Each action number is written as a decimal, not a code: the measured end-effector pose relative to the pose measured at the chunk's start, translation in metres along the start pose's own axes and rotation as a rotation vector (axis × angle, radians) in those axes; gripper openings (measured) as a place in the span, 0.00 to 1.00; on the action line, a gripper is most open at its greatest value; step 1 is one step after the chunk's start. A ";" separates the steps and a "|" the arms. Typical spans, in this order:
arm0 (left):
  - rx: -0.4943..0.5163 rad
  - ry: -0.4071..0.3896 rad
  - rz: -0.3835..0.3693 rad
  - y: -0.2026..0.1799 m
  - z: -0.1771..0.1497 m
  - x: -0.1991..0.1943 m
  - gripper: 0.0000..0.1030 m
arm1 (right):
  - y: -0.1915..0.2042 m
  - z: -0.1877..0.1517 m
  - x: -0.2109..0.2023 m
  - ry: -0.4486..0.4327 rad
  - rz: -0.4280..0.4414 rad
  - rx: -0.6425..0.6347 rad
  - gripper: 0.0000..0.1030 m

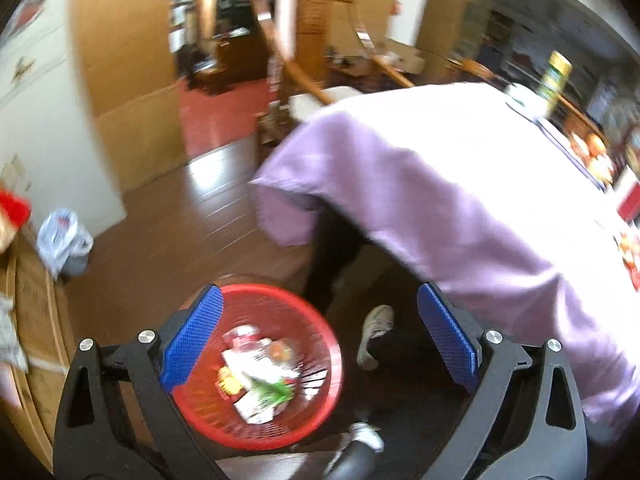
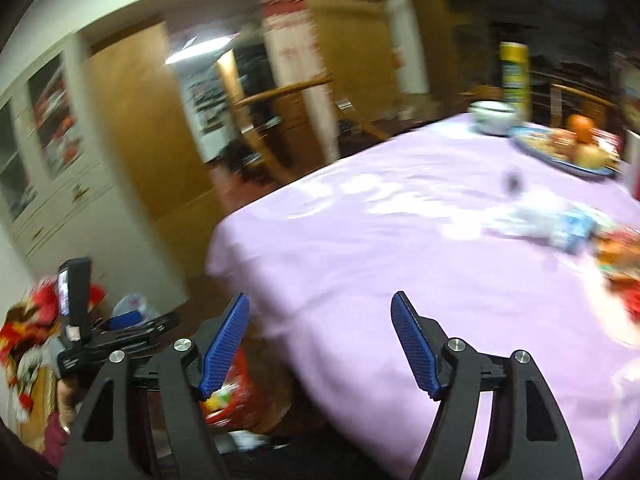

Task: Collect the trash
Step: 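Swing both open tools back toward the table, then grasp the clear plastic bag with the left tool while the right tool grasps the red snack bag, then carry the plastic bag and snack bag to the red basket and release both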

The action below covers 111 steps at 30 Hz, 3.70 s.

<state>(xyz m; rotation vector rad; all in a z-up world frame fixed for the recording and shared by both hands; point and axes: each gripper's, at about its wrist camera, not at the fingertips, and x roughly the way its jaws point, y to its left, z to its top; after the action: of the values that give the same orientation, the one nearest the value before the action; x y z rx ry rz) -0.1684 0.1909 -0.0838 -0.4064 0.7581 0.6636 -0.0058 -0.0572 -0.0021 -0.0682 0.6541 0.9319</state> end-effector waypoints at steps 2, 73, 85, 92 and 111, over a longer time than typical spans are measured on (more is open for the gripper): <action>0.062 0.005 -0.033 -0.033 0.007 0.004 0.92 | -0.036 -0.001 -0.014 -0.034 -0.075 0.053 0.72; 0.390 0.061 -0.562 -0.373 0.149 0.137 0.27 | -0.279 -0.007 -0.041 -0.113 -0.500 0.463 0.84; 0.415 0.124 -0.563 -0.377 0.143 0.142 0.27 | -0.276 0.031 -0.016 -0.074 -0.609 0.326 0.93; 0.433 0.138 -0.565 -0.381 0.141 0.143 0.27 | -0.286 0.032 0.008 0.019 -0.683 0.283 0.47; 0.413 0.078 -0.559 -0.368 0.140 0.132 0.27 | -0.272 0.031 -0.036 -0.170 -0.484 0.330 0.04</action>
<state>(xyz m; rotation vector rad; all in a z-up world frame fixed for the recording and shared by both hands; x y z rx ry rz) 0.2225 0.0549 -0.0508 -0.2458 0.7870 -0.0374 0.2019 -0.2390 -0.0170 0.1409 0.5901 0.3524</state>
